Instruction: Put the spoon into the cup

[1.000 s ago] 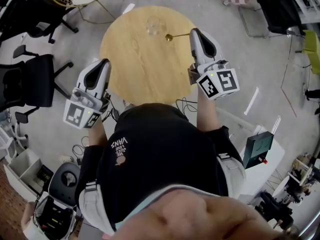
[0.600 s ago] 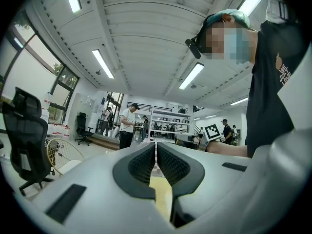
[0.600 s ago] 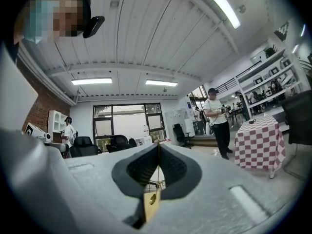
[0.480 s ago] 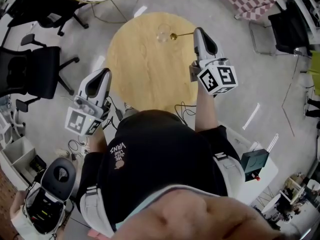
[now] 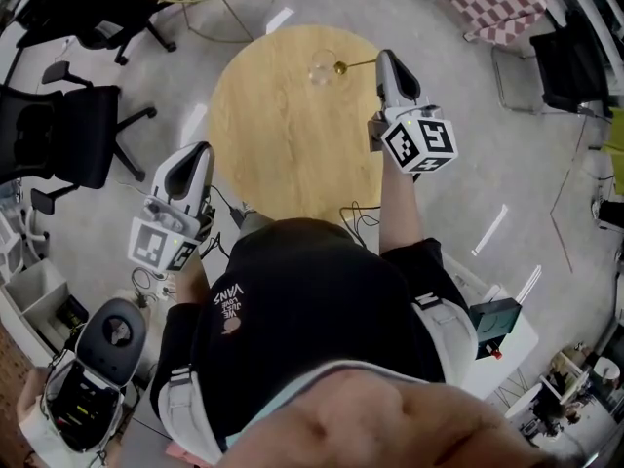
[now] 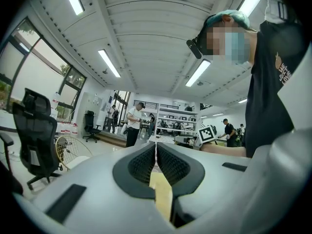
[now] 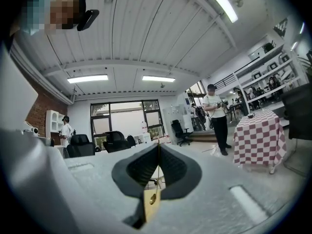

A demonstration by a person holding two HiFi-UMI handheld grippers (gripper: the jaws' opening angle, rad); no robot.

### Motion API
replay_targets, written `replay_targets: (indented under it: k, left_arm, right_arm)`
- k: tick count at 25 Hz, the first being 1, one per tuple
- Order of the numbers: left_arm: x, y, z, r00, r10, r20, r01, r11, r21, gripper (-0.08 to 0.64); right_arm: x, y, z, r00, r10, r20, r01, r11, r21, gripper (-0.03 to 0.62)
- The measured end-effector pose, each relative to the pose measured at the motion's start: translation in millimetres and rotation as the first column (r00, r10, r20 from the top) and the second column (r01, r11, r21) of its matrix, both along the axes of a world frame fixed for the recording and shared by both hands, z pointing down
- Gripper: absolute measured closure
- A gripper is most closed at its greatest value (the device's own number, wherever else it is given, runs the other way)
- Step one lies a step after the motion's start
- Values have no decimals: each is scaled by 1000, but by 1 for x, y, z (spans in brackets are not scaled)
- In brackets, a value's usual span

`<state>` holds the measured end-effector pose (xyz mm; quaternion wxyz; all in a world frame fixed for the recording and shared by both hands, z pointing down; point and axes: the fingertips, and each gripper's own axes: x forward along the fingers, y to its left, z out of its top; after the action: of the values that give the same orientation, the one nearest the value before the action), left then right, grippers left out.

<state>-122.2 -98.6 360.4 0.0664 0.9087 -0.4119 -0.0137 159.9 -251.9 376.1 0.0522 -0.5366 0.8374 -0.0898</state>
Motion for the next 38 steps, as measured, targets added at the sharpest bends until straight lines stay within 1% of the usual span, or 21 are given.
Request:
replay_targets:
  k: [9,14,19,24,38]
  left_arm:
    - [9,-1,7,1000,10,7,-10,1000,-5,555]
    - [7,-4,9,1000,-3,9,3,1000,-14,555]
    - [8,-4,15,1000,-20,15,21,1000,-24,554]
    - [-2,-8,14,1000,-26,15,27,999,-34,555]
    - [-8,-13,16,999,-38,15,39,998,-44,555]
  right_arm:
    - [-4,-19,29,1000,-2,-11,2,999,-35,594]
    - [-6,-33,44,1000,-1,-20,0,998,-57,594]
    - [-8,-39,57,1000,-13,-6,13,997,-72,594]
    - [-22,-47,62,1000,-15,-19,14,996,-86,594]
    - [-40,-60,88,998,-43,-54,36,990,-135,594]
